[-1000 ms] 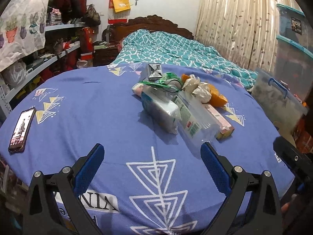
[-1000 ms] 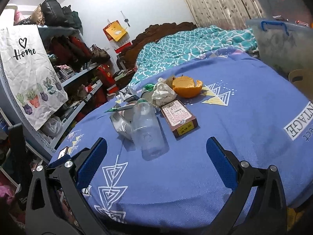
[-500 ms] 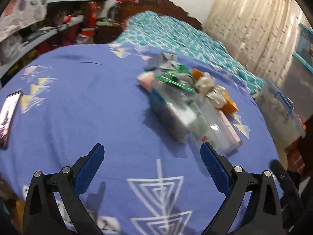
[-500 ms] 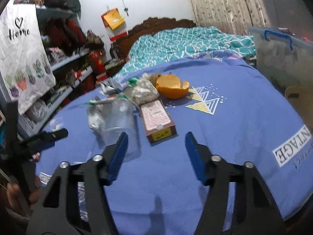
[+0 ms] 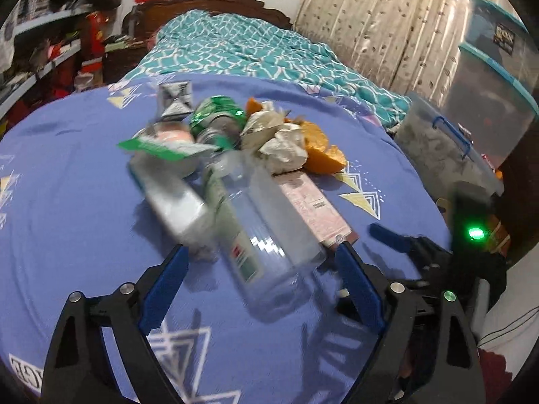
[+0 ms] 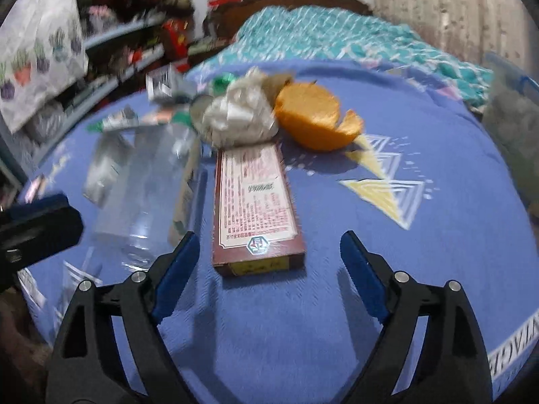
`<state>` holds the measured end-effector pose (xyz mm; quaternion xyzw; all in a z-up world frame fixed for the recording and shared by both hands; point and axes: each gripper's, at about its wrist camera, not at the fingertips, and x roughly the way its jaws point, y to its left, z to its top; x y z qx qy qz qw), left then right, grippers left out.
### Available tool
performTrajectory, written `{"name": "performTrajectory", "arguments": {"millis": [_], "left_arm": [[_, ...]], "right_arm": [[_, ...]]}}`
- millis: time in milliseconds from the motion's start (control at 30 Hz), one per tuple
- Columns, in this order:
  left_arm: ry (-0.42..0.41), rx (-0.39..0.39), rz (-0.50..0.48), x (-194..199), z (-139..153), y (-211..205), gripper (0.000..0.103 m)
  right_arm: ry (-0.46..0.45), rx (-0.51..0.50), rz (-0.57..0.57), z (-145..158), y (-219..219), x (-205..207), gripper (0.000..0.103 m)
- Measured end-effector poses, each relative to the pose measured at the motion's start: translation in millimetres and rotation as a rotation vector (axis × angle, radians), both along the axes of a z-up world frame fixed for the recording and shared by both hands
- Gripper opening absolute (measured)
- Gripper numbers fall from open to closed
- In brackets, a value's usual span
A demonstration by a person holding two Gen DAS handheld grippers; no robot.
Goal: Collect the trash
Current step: 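Grasp the clear plastic bottle with left tool while right tool grasps the brown medicine box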
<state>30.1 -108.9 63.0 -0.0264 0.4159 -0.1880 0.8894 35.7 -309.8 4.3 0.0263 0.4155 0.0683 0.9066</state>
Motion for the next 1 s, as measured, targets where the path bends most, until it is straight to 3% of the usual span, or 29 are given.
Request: {"name": "performTrajectory", "arguments": {"millis": [33, 67, 333, 400, 600, 700, 800, 833, 867, 933, 1000], "left_arm": [[0.001, 0.009, -0.004, 4.1, -1.0, -4.9, 0.084], [0.006, 0.020, -0.009, 10.0, -3.9, -11.8, 0.084], [0.056, 0.151, 0.013, 45.3, -36.6, -43.6, 0.086], [0.075, 0.168, 0.013, 49.1, -47.6, -49.3, 0.084], [0.074, 0.106, -0.055, 19.2, -43.0, -33.7, 0.074], [0.034, 0.134, -0.157, -8.6, -43.3, -28.3, 0.072], [0.046, 0.154, -0.222, -25.8, -49.9, -23.5, 0.072], [0.054, 0.160, -0.226, -27.9, -51.5, -22.7, 0.076], [0.056, 0.175, -0.217, -28.1, -53.3, -22.0, 0.085], [0.044, 0.193, -0.171, -25.6, -54.3, -21.6, 0.094], [0.046, 0.175, -0.135, -20.4, -52.5, -23.1, 0.094]], "right_arm": [[0.027, 0.024, 0.010, -3.5, -2.1, 2.5, 0.069], [0.016, 0.057, 0.006, -2.1, -7.9, -0.1, 0.062], [-0.042, 0.161, -0.066, -0.5, -48.3, -69.1, 0.062], [-0.046, 0.145, -0.089, -2.7, -55.6, -83.0, 0.062], [-0.081, 0.075, -0.176, 3.5, -83.0, -112.6, 0.063], [-0.089, 0.009, -0.208, 1.6, -89.0, -120.9, 0.064], [-0.080, 0.013, -0.215, -2.9, -92.1, -119.9, 0.080], [-0.083, 0.017, -0.215, -4.2, -90.9, -118.9, 0.086], [-0.086, 0.015, -0.214, -5.0, -89.0, -117.7, 0.089], [-0.093, 0.007, -0.209, -6.5, -83.9, -117.1, 0.091], [-0.098, -0.005, -0.204, -8.3, -79.6, -115.9, 0.091]]}}
